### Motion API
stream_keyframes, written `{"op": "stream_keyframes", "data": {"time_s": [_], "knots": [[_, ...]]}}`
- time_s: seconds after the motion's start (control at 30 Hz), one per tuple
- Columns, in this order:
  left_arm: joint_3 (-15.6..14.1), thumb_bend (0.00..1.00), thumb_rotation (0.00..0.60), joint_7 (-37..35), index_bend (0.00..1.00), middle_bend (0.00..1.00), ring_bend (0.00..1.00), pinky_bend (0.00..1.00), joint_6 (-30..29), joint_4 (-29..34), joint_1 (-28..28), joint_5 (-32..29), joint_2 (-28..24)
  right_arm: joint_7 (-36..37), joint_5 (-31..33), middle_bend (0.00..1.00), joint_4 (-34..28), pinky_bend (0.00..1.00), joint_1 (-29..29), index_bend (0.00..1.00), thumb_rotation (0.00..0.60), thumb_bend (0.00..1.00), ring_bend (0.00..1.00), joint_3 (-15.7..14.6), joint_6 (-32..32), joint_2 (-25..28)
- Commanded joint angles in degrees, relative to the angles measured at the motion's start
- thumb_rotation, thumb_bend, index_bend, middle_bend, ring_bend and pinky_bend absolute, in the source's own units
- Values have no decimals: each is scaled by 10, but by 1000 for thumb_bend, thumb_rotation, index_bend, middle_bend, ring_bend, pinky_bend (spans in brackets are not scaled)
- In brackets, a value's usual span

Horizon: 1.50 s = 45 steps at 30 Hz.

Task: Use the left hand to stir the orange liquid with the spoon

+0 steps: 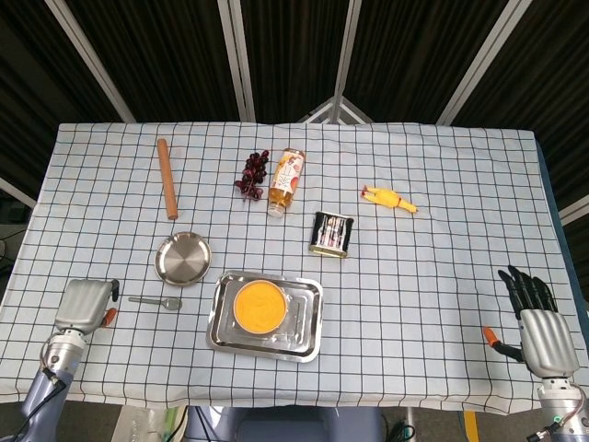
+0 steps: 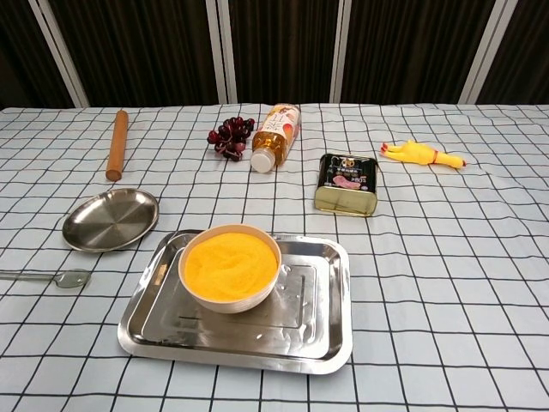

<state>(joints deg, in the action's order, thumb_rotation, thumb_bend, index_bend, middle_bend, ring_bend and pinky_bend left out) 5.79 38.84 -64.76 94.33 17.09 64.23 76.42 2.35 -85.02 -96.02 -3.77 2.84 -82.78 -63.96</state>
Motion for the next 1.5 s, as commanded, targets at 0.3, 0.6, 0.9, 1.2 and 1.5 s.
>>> {"op": "stream_keyframes", "data": {"time_s": [0.3, 0.6, 0.9, 1.2, 1.5], "knots": [[5, 460, 600, 31, 469, 1000, 1000, 1000, 18, -40, 31, -51, 46, 4, 2, 0, -2, 0, 1, 0, 600, 339, 0, 0, 0, 1], [4, 506, 600, 34, 479, 1000, 1000, 1000, 18, -55, 44, -73, 71, 8, 4, 0, -4, 0, 1, 0, 600, 338, 0, 0, 2, 2], [0, 507, 600, 41, 481, 1000, 1000, 1000, 16, -64, 56, -81, 85, 10, 3, 0, -5, 0, 1, 0, 600, 338, 0, 0, 2, 3], [-6, 507, 600, 47, 486, 1000, 1000, 1000, 17, -70, 66, -91, 99, 11, 3, 0, -4, 0, 1, 0, 600, 339, 0, 0, 1, 2], [-15, 507, 600, 47, 500, 1000, 1000, 1000, 10, -69, 71, -88, 102, 11, 3, 0, -4, 0, 1, 0, 600, 338, 0, 0, 1, 3]]}}
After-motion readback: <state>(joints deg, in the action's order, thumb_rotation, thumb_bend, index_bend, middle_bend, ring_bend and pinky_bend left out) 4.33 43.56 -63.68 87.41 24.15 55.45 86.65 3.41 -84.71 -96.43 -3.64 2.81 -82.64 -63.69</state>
